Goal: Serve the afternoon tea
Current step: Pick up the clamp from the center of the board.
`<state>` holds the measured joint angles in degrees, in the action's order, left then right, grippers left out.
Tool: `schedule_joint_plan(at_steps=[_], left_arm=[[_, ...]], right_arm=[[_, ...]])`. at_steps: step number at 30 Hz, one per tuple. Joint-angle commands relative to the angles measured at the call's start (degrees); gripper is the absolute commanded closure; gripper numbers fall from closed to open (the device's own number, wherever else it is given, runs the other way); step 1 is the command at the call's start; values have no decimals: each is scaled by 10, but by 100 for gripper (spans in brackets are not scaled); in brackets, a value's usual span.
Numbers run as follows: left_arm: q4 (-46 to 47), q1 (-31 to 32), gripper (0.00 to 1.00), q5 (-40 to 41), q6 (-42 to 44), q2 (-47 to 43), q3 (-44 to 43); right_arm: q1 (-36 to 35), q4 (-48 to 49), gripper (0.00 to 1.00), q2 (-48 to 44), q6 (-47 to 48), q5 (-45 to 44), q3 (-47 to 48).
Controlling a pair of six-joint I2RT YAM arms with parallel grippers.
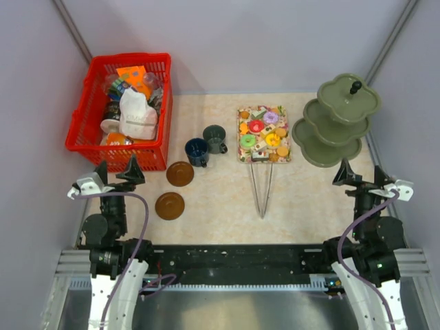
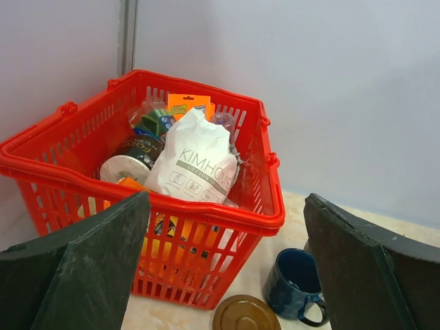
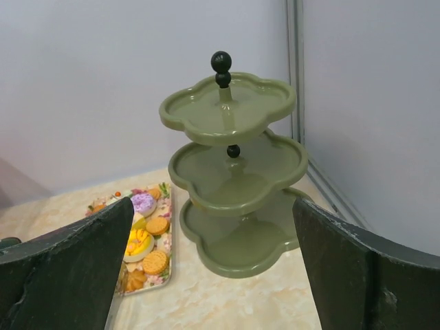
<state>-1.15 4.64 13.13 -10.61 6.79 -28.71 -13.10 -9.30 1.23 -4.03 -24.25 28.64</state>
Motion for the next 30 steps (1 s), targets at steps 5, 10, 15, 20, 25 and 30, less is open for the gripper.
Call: schedule_joint_plan(at_steps=[5, 10, 15, 20, 25, 30], left_arm=[[28, 16, 1, 0, -6, 14, -4], [21, 19, 1, 6, -8, 8, -9], [19, 19, 1, 3, -13, -1, -11], [15, 20, 1, 1, -19, -5, -14], [14, 23, 1, 4, -24, -11, -18], [14, 25, 1, 1, -25, -9, -18]], right_arm=[[-5, -37, 1, 25, 2, 46, 69], [-4, -99, 1, 137, -14, 106, 148], [-4, -169, 1, 259, -44, 172, 235], [-5, -225, 1, 383, -103, 232, 305], [-5, -196, 1, 412, -161, 339, 304], [-4, -51, 1, 353, -166, 430, 189]])
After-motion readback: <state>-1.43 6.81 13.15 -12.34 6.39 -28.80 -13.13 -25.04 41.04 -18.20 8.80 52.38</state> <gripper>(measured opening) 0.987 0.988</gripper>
